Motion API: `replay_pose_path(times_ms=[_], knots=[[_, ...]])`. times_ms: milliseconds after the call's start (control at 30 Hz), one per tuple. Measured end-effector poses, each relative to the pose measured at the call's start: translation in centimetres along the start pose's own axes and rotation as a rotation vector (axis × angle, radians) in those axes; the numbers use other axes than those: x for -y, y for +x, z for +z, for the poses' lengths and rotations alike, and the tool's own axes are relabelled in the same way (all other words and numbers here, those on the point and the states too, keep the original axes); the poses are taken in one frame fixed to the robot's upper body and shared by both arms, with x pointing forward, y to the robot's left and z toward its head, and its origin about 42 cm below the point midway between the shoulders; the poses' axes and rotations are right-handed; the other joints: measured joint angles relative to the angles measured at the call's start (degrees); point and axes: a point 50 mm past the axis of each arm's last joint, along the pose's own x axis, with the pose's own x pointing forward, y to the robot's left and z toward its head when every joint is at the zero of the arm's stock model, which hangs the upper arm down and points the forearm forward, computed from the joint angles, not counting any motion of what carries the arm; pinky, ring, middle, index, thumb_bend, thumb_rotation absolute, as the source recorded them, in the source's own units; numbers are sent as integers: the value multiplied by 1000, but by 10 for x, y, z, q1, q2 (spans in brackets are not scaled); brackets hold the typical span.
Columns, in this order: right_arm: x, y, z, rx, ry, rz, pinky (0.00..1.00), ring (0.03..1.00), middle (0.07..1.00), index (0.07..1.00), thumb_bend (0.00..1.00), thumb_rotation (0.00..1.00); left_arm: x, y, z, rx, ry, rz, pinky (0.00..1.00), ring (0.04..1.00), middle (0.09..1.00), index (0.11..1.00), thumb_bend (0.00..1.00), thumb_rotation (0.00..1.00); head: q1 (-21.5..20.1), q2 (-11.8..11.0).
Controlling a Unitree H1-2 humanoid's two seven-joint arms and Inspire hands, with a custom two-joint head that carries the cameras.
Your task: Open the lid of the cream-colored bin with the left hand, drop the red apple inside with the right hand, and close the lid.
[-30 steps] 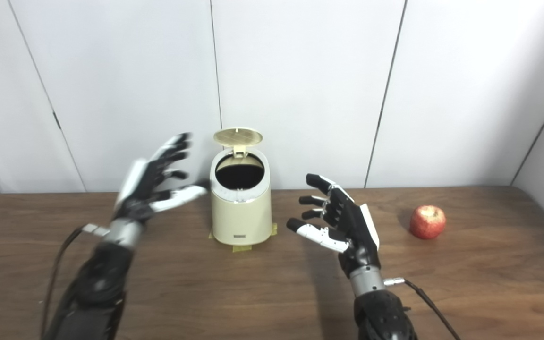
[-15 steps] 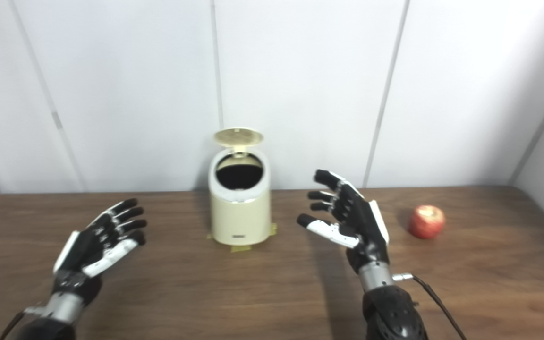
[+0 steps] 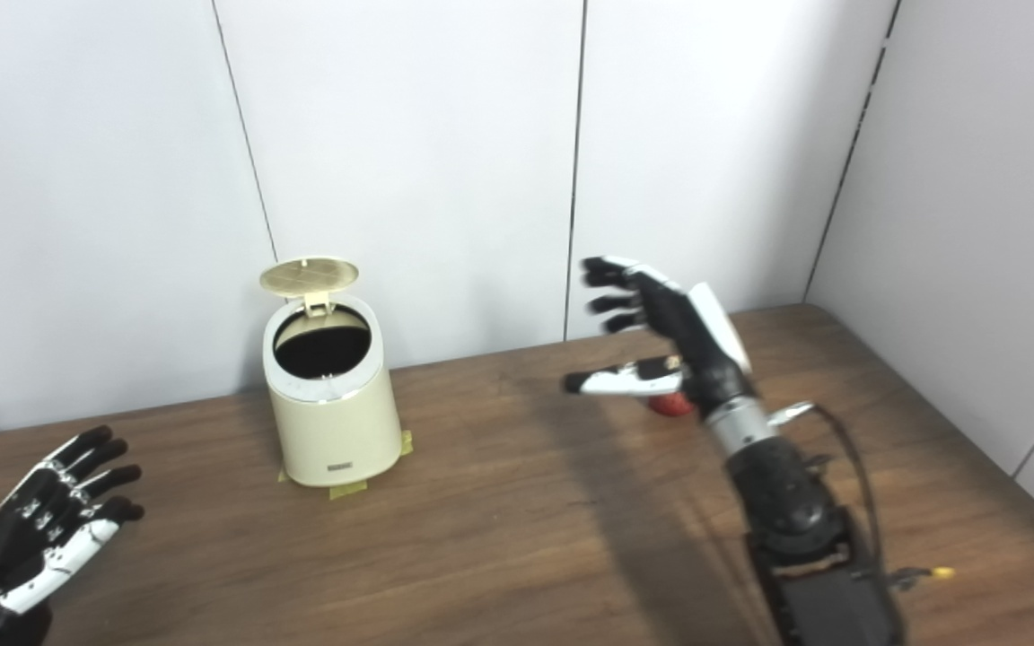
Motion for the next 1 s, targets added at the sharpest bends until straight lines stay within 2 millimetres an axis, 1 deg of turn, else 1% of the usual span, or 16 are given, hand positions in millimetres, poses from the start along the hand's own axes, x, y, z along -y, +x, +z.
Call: replay_pose_path(times_ms=[67,133,200,300,367,433,500,533,700,800,900,967,1000], knots=[[15,3,-2,-25,-52,-45,662,760,791,775,805,95,-2,0,1,0,4,3,617,794,841,855,540,122,-4,0],[27,6,-5,-45,-116,-74,688,775,817,785,808,112,-2,0,1,-3,3,5,624,794,841,856,535,103,-12,-1],[37,9,-9,-83,-176,-83,753,824,846,804,813,147,-2,1,1,-9,2,9,635,793,841,855,535,87,-17,-2],[47,10,-17,-141,-206,-85,819,881,874,825,819,157,-2,1,4,-5,5,15,632,795,843,866,515,29,-20,-3],[51,11,-25,-194,-214,-76,823,892,892,845,812,160,-2,2,5,-4,5,15,639,776,833,851,502,11,-26,-3],[53,11,-33,-240,-216,-51,819,892,901,860,811,161,-3,2,6,-4,8,14,646,759,822,836,495,2,-31,-3],[56,11,-42,-286,-220,-33,841,897,895,865,830,158,-4,2,6,-4,14,13,637,741,808,819,490,0,-32,-3],[57,11,-46,-307,-224,-19,845,903,900,872,837,174,-5,3,6,-3,17,13,636,738,805,817,489,0,-32,-3],[57,11,-62,-385,-254,63,802,896,905,904,832,164,-6,8,9,10,32,8,633,724,793,806,500,0,-33,0],[56,11,-74,-430,-251,91,865,926,932,926,850,171,-6,9,10,14,35,4,672,738,799,810,502,0,-32,0],[53,13,-93,-493,-236,114,878,918,915,930,859,156,-6,10,10,13,37,1,686,744,803,813,504,0,-31,0],[49,12,-99,-509,-239,134,898,919,908,931,846,162,-6,9,10,11,42,-1,689,742,801,814,501,0,-30,0],[46,12,-101,-507,-242,149,902,924,908,924,863,175,-6,10,10,10,46,-3,685,737,798,812,493,0,-30,0]])
